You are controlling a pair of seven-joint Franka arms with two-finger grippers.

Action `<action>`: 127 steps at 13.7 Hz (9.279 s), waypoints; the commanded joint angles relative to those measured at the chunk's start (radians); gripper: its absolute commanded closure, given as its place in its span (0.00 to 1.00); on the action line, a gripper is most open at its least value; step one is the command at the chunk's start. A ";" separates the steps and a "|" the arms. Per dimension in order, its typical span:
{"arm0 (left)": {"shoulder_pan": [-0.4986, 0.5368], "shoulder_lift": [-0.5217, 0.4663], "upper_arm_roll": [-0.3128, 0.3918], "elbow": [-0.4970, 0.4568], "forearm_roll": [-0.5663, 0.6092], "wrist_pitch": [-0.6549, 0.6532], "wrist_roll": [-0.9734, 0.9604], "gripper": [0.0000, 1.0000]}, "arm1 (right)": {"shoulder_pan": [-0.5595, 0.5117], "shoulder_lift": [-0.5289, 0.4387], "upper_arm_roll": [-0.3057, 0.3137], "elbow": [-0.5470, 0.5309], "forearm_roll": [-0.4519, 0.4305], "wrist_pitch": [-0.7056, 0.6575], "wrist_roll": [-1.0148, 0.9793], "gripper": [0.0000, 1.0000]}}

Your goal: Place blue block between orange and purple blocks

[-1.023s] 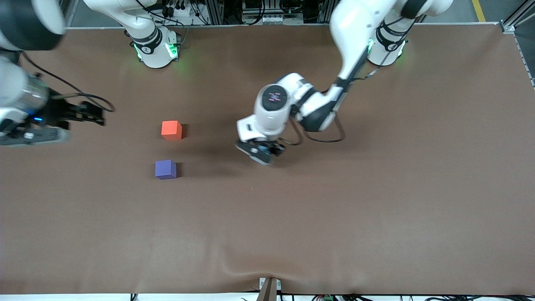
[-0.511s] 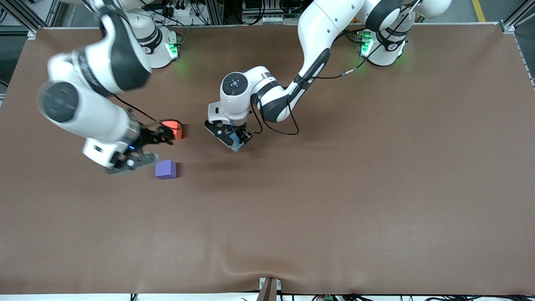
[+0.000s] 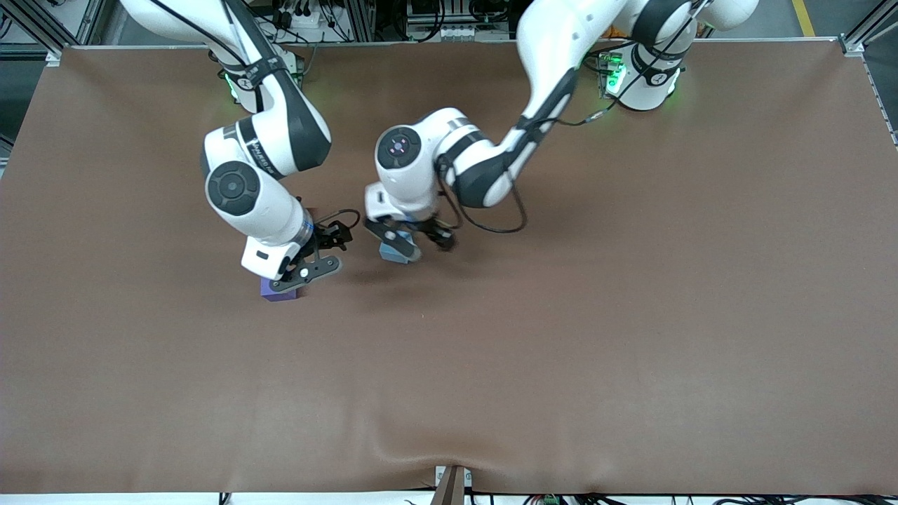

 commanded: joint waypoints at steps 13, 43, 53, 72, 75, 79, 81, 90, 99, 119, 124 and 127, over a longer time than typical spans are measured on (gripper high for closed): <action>0.720 -0.500 -0.008 -0.044 0.000 -0.387 0.217 0.00 | 0.256 0.173 -0.013 -0.030 -0.001 0.222 0.770 0.00; 0.846 -0.878 -0.054 -0.411 -0.132 -0.329 0.138 0.00 | -0.028 -0.091 -0.171 -0.280 -0.124 0.071 0.232 0.67; 0.856 -0.880 -0.059 -0.414 -0.132 -0.337 0.141 0.00 | -0.020 -0.073 -0.163 -0.390 -0.108 0.205 0.218 0.67; 0.860 -0.866 -0.051 -0.411 -0.131 -0.311 0.148 0.00 | 0.003 0.041 -0.162 -0.390 -0.063 0.320 0.218 0.63; 0.860 -0.864 -0.051 -0.411 -0.131 -0.311 0.148 0.00 | 0.003 0.041 -0.162 -0.390 -0.049 0.320 0.218 0.59; 0.860 -0.864 -0.050 -0.411 -0.131 -0.309 0.148 0.00 | 0.001 0.039 -0.162 -0.387 -0.049 0.314 0.216 0.00; 0.861 -0.863 -0.050 -0.411 -0.131 -0.309 0.148 0.00 | -0.003 0.012 -0.163 -0.383 -0.049 0.291 0.197 0.00; 0.858 -0.860 -0.048 -0.410 -0.131 -0.309 0.144 0.00 | -0.250 -0.168 -0.171 -0.024 -0.053 -0.235 0.022 0.00; 0.857 -0.864 -0.059 -0.414 -0.131 -0.323 0.126 0.00 | -0.509 -0.291 -0.007 0.289 -0.087 -0.602 -0.069 0.00; 0.858 -0.864 -0.059 -0.413 -0.131 -0.326 0.134 0.00 | -0.523 -0.307 -0.008 0.398 -0.105 -0.756 -0.063 0.00; 0.860 -0.864 -0.057 -0.413 -0.131 -0.325 0.140 0.00 | -0.523 -0.307 -0.007 0.398 -0.105 -0.754 -0.063 0.00; 0.861 -0.877 -0.054 -0.414 -0.129 -0.331 0.143 0.00 | -0.523 -0.307 -0.007 0.398 -0.105 -0.754 -0.063 0.00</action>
